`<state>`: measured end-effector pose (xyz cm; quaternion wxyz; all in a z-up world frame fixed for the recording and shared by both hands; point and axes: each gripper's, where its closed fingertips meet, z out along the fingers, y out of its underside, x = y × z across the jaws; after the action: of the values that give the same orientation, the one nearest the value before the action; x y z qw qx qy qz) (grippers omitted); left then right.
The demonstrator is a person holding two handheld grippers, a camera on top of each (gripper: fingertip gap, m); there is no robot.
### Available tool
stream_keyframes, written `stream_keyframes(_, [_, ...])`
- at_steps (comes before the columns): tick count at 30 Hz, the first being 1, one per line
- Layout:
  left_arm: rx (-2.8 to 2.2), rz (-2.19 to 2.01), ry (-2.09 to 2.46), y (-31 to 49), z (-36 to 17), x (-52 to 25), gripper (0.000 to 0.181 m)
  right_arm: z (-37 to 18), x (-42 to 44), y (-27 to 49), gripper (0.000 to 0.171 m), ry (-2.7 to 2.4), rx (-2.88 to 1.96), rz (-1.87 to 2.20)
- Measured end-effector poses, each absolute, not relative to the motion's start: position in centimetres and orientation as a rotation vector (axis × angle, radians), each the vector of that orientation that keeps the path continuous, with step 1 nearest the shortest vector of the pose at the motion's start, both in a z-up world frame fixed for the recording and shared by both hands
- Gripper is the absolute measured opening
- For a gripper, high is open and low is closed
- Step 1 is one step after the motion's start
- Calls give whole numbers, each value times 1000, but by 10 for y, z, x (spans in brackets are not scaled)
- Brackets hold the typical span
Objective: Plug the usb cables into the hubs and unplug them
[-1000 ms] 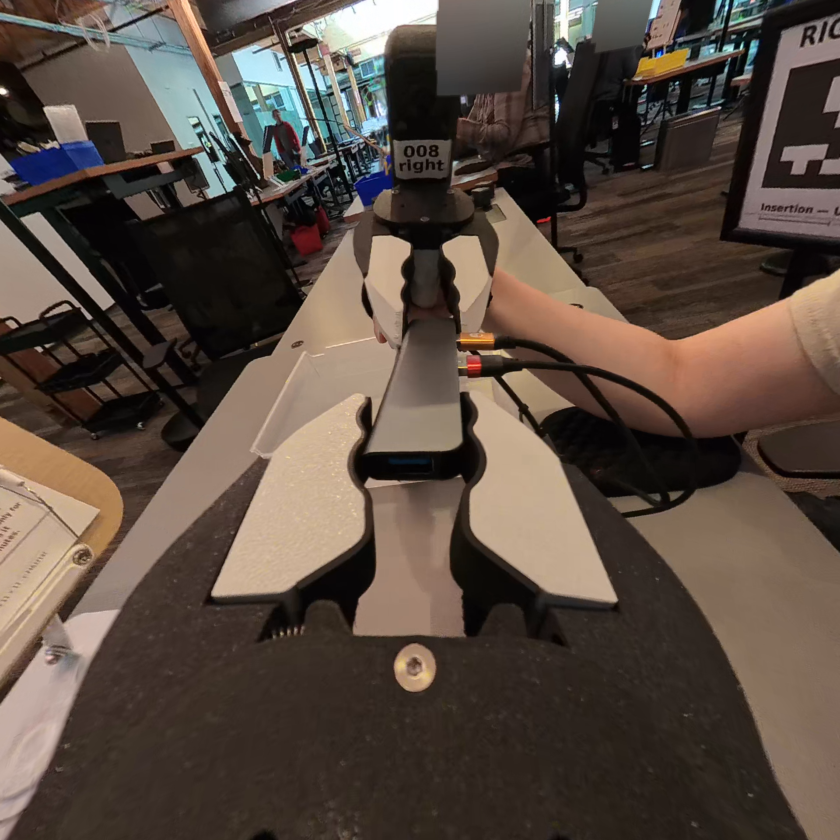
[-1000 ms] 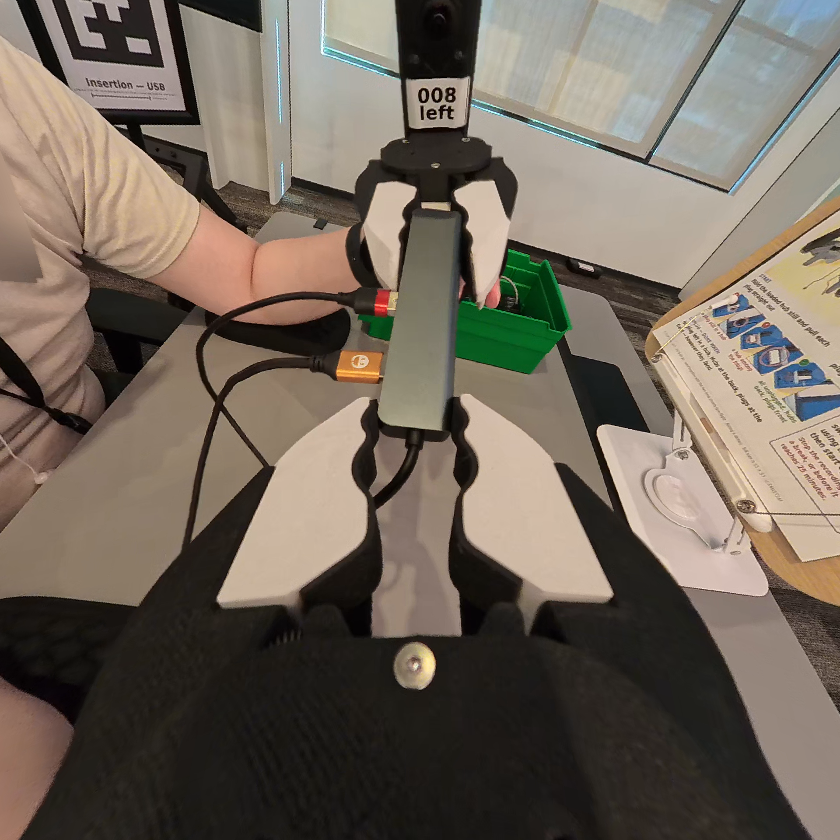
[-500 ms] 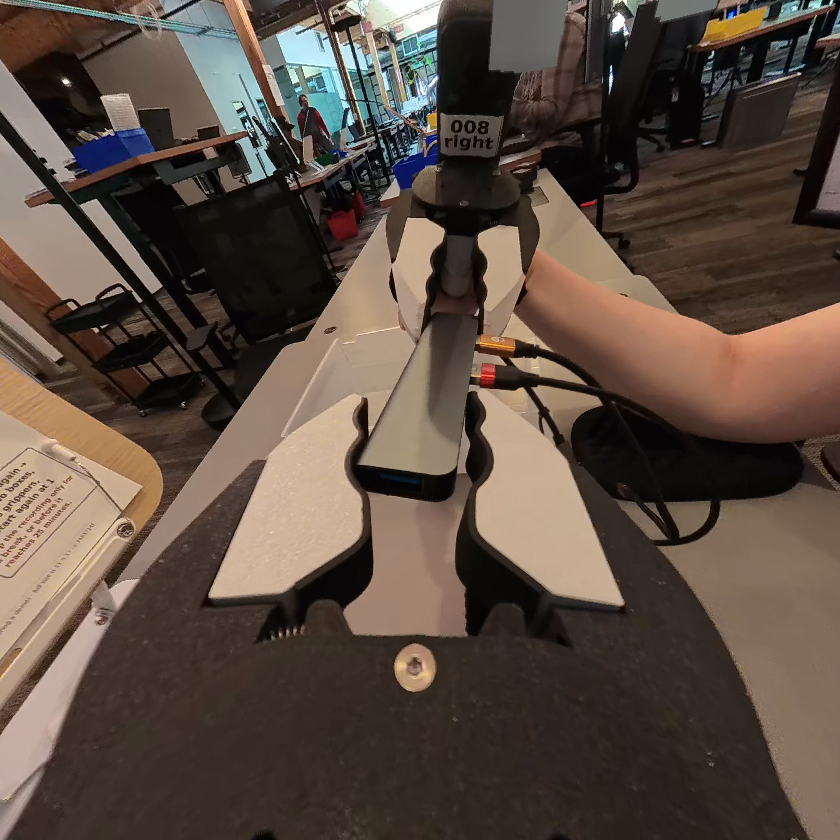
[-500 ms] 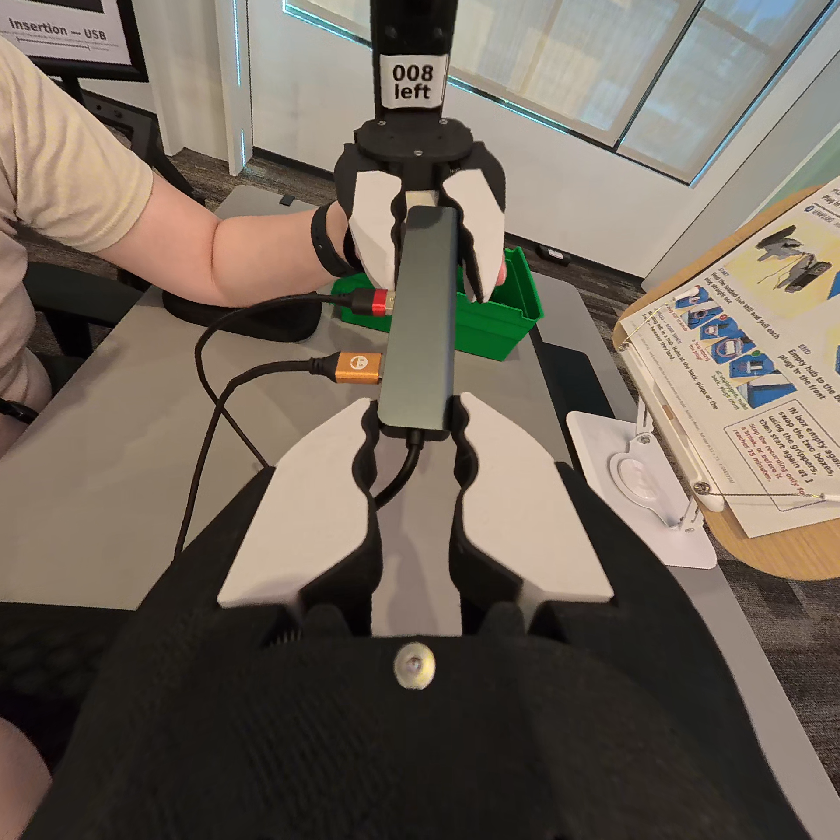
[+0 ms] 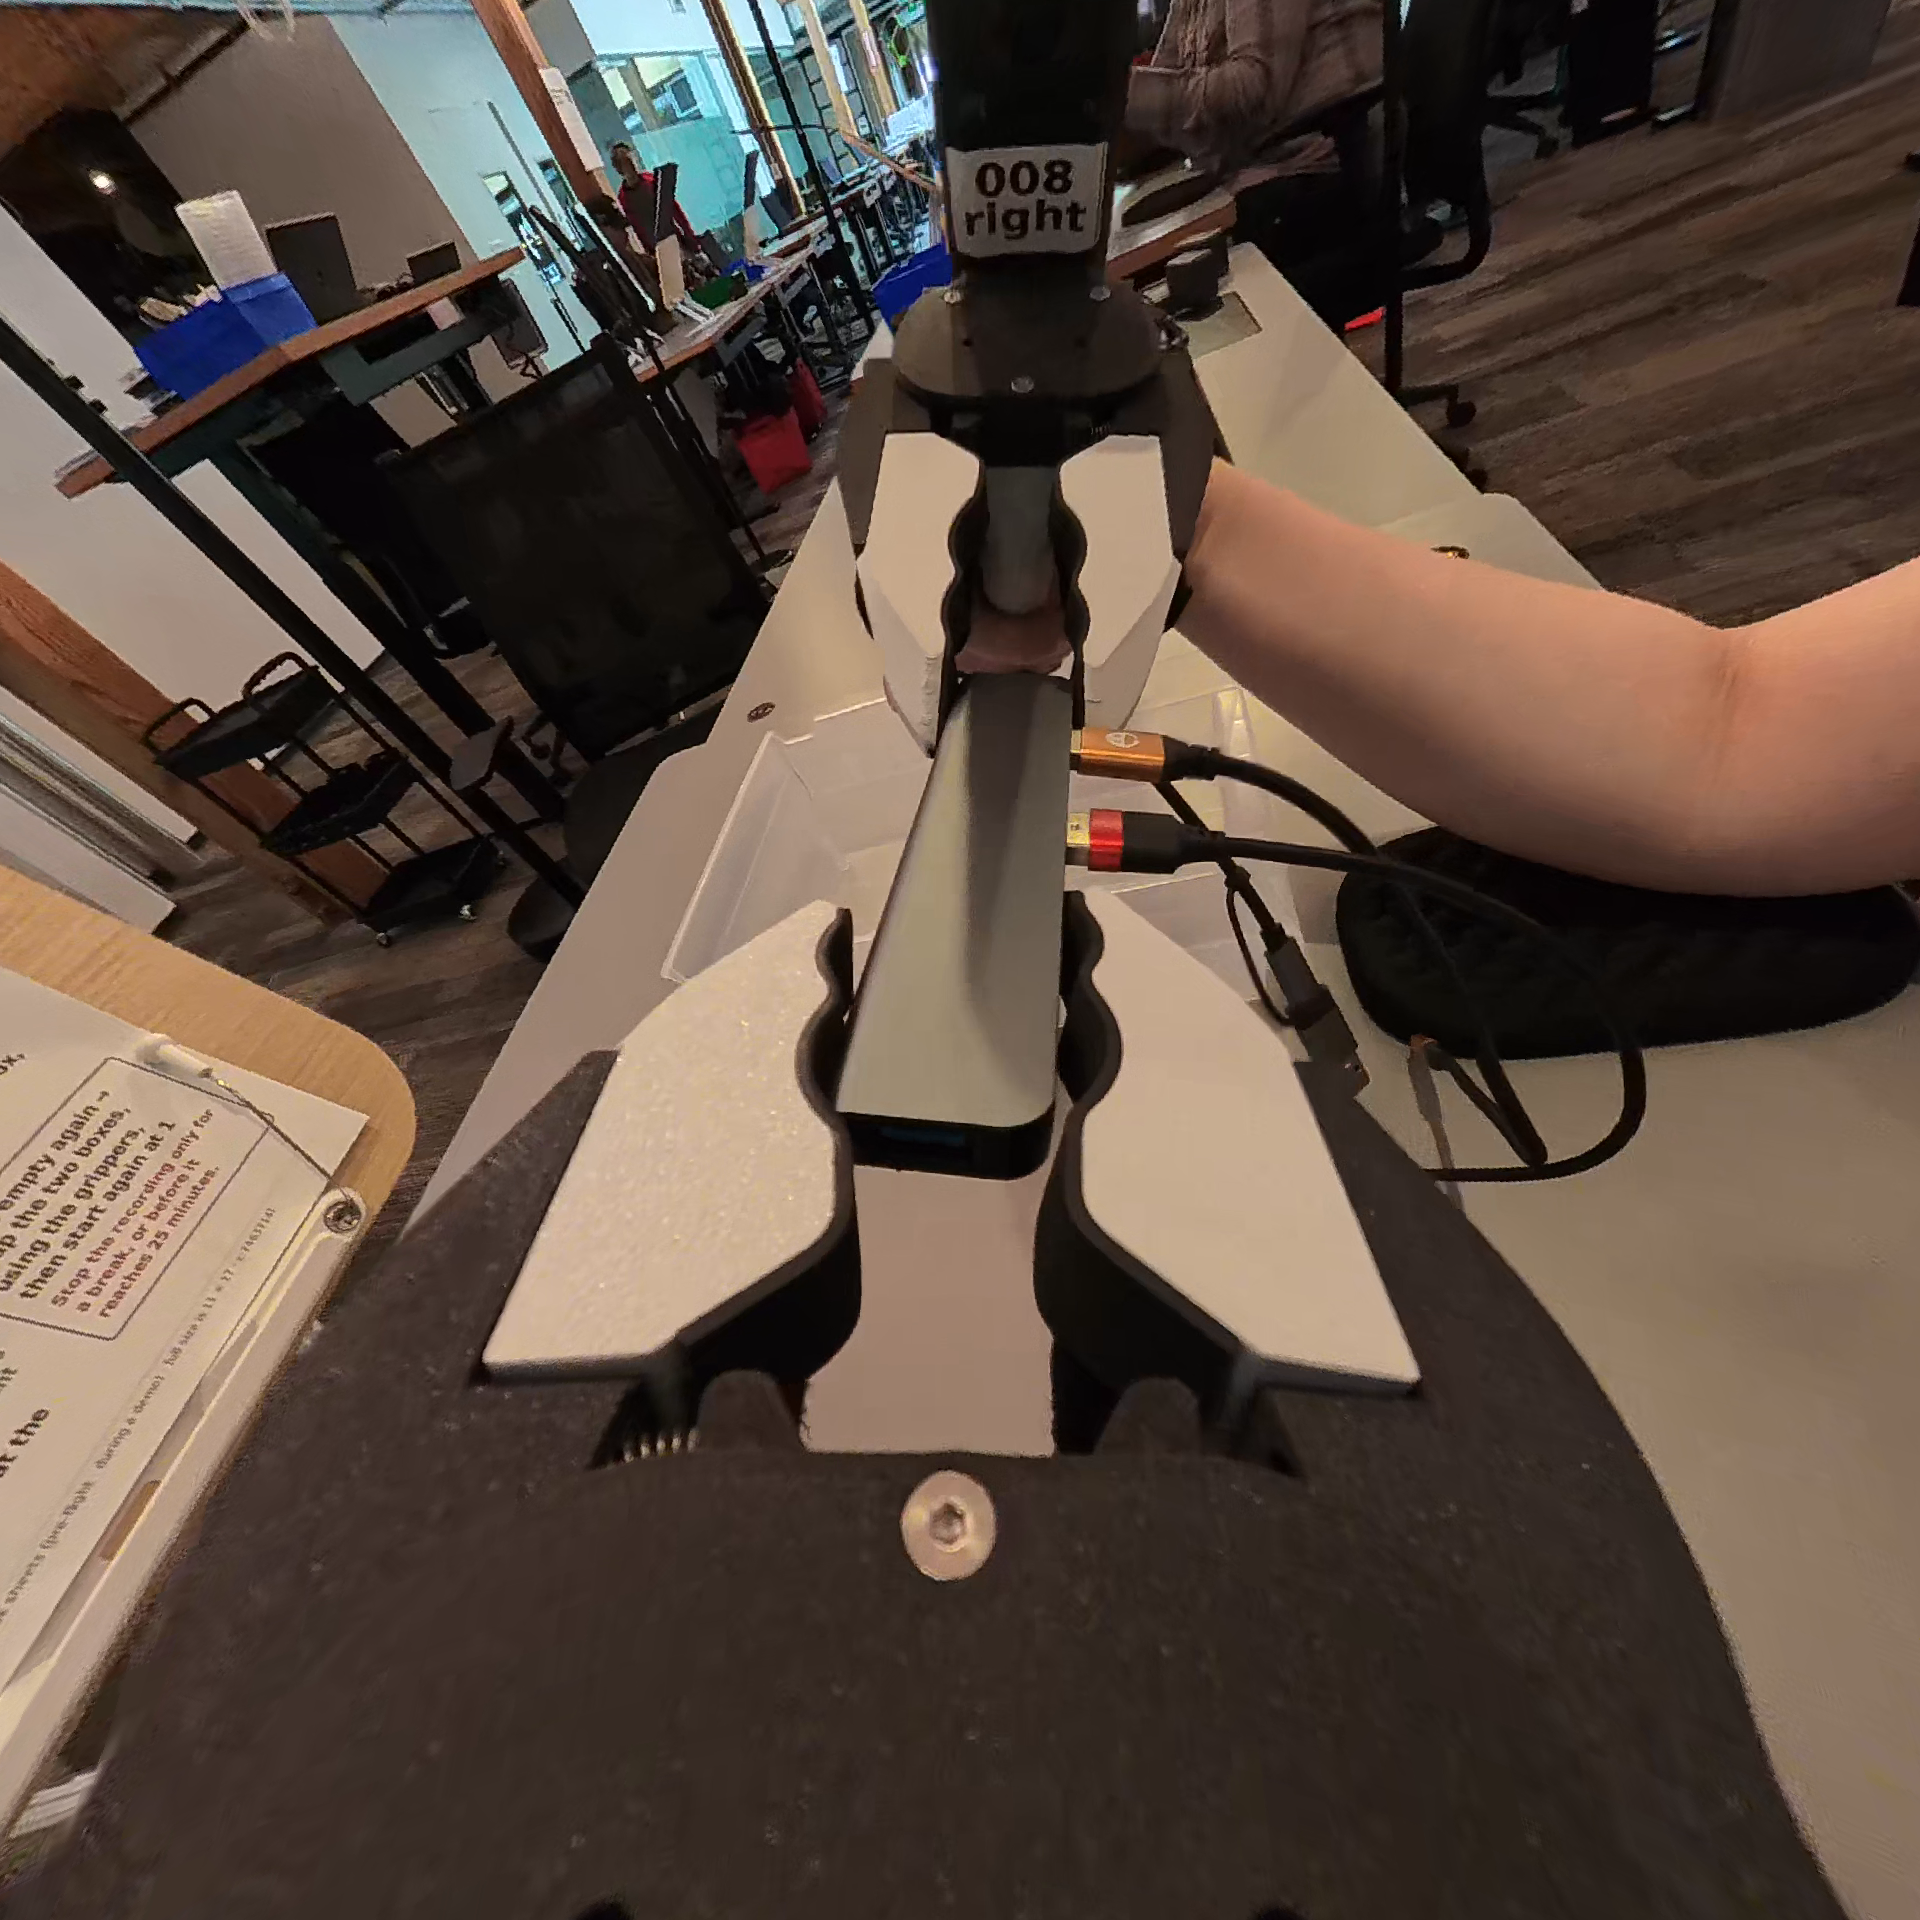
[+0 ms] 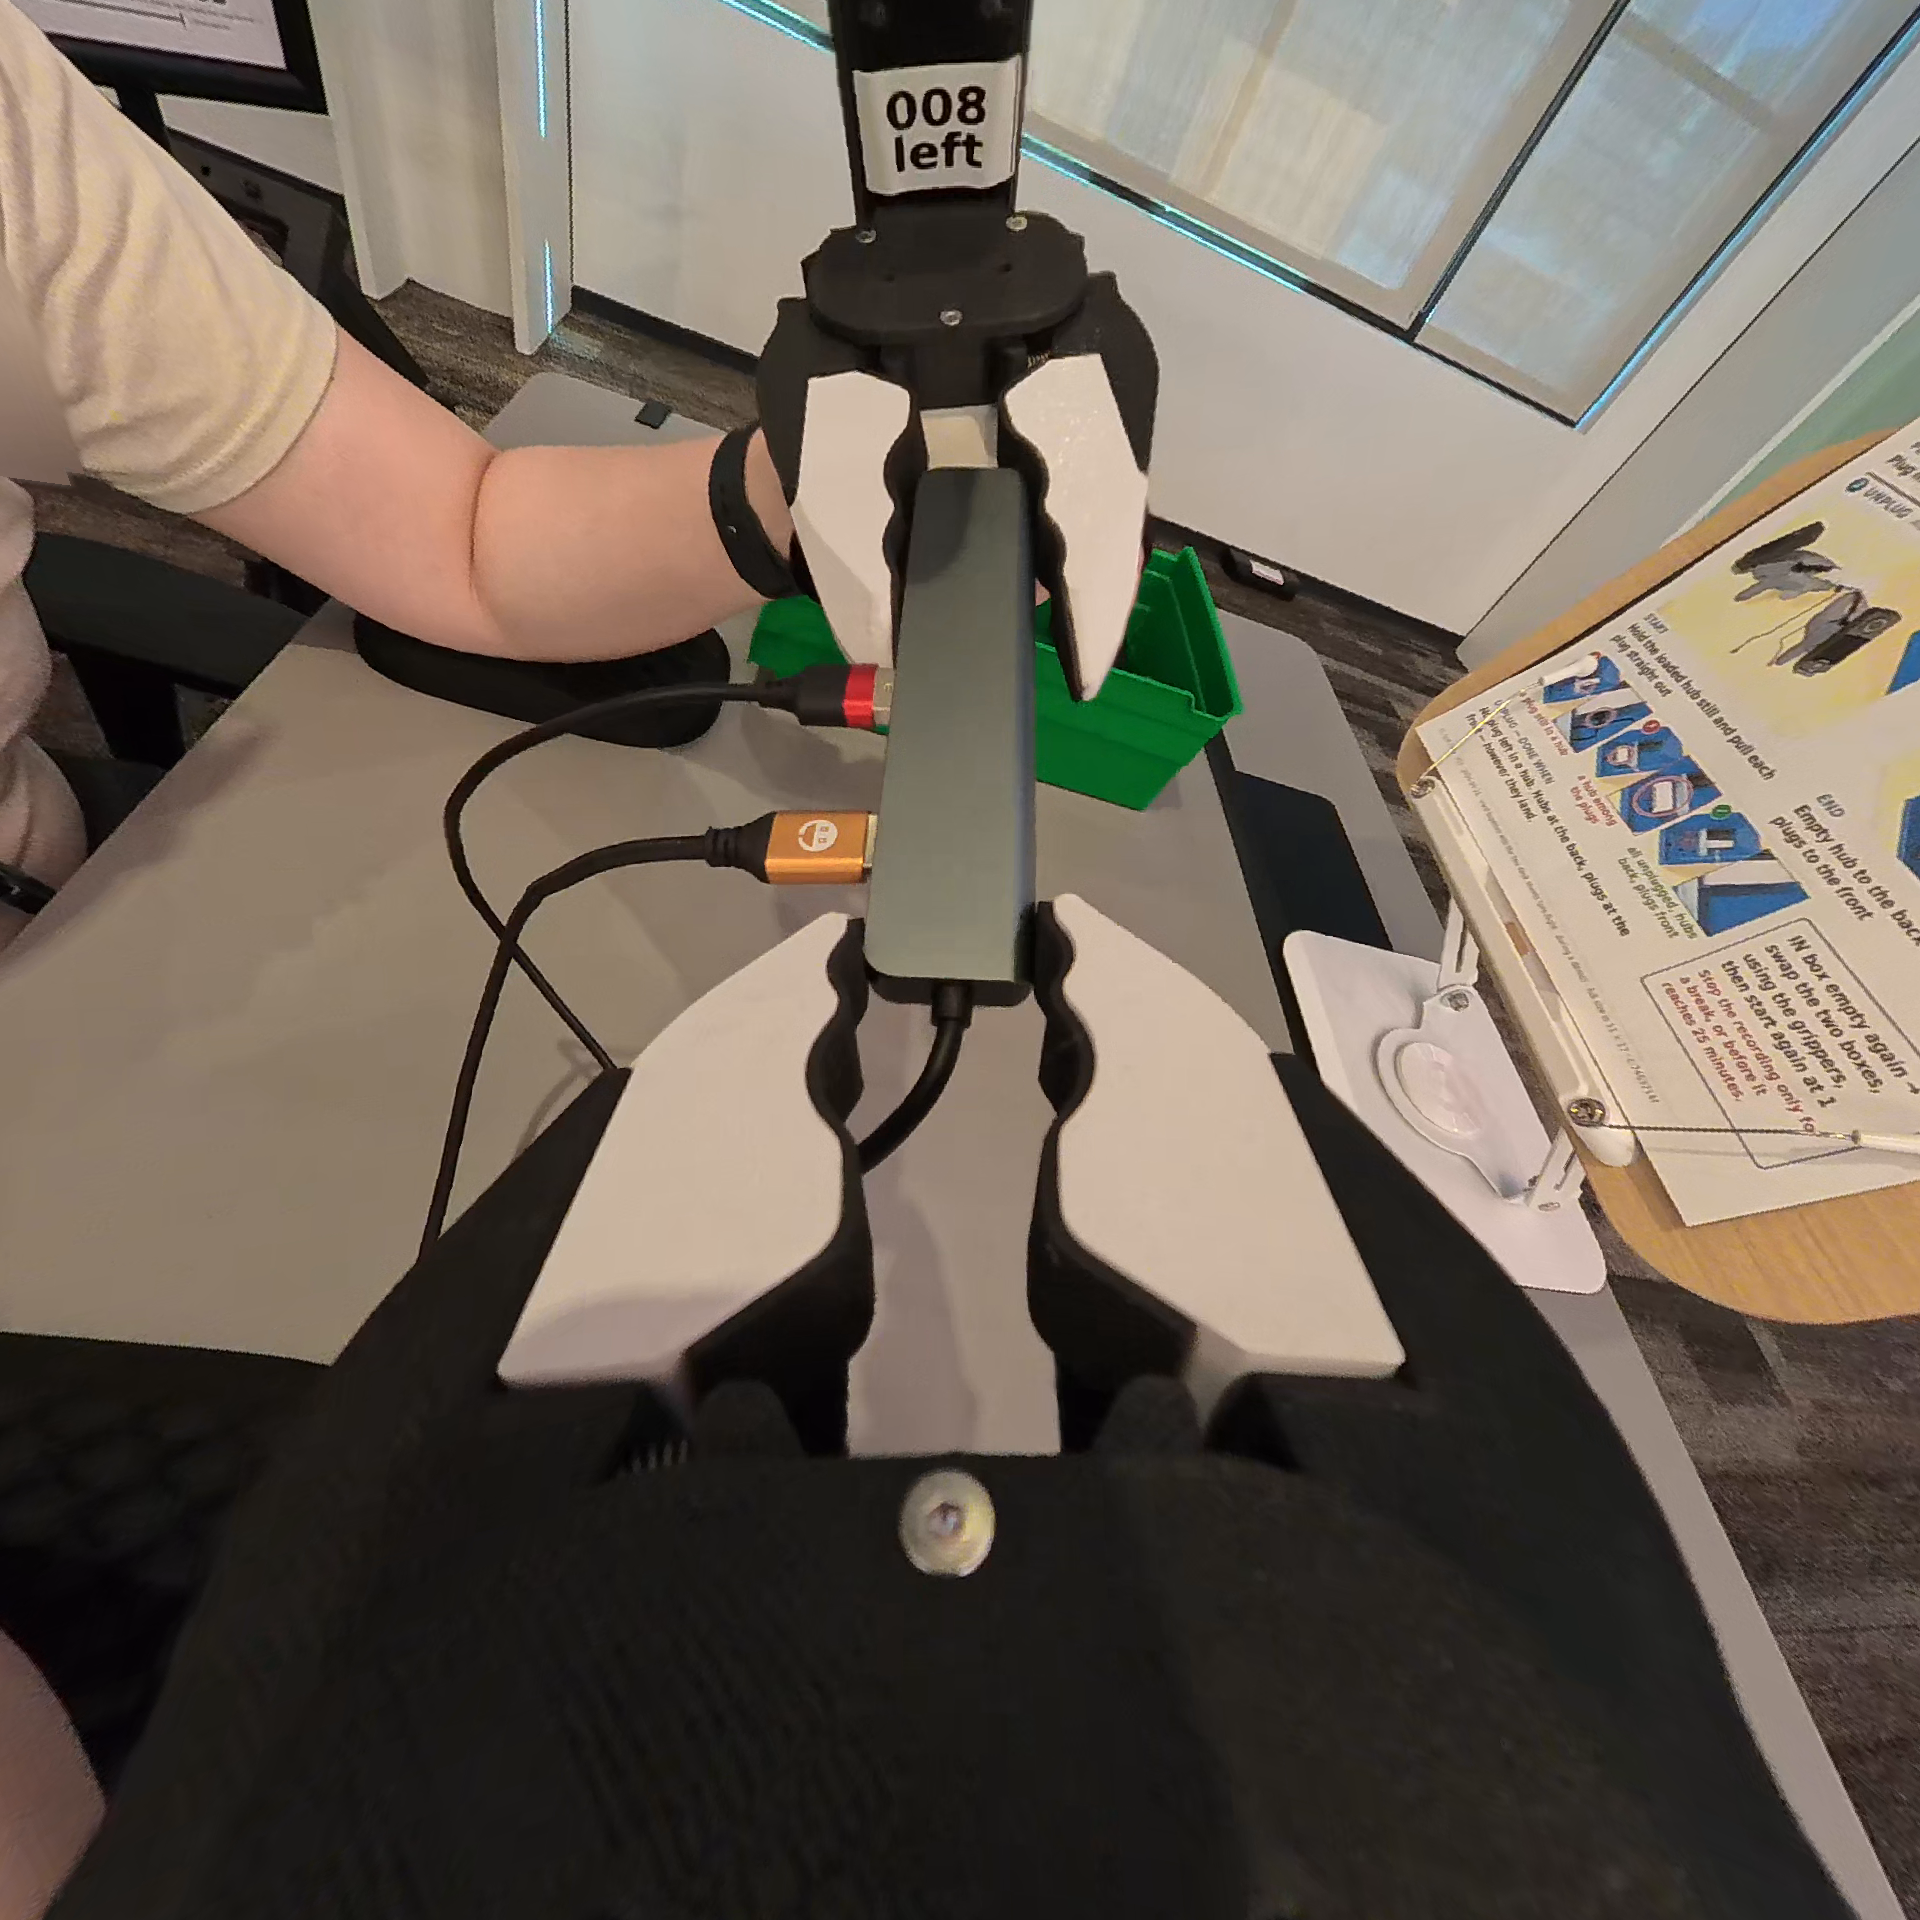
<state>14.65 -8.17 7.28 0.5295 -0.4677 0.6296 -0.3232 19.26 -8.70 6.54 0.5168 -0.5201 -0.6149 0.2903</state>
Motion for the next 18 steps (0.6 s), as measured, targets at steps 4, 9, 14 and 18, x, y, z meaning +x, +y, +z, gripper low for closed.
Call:
stream_keyframes(4, [-1116, -702, 1522, -81, 69, 149, 37, 64, 195, -84, 32, -1479, -1226, 642])
stream_keyframes(9, [-1055, -599, 1491, -77, 76, 149, 36, 76, 196, -78, 32, -1416, -1132, 560])
stream_keyframes(14, [-1042, -277, 1443, -54, 82, 134, 36, 92, 203, -60, 30, -1283, -1103, 448])
stream_keyframes(18, [-1021, -120, 1329, -39, 103, 116, 36, 122, 210, -44, 33, -1102, -1072, 305])
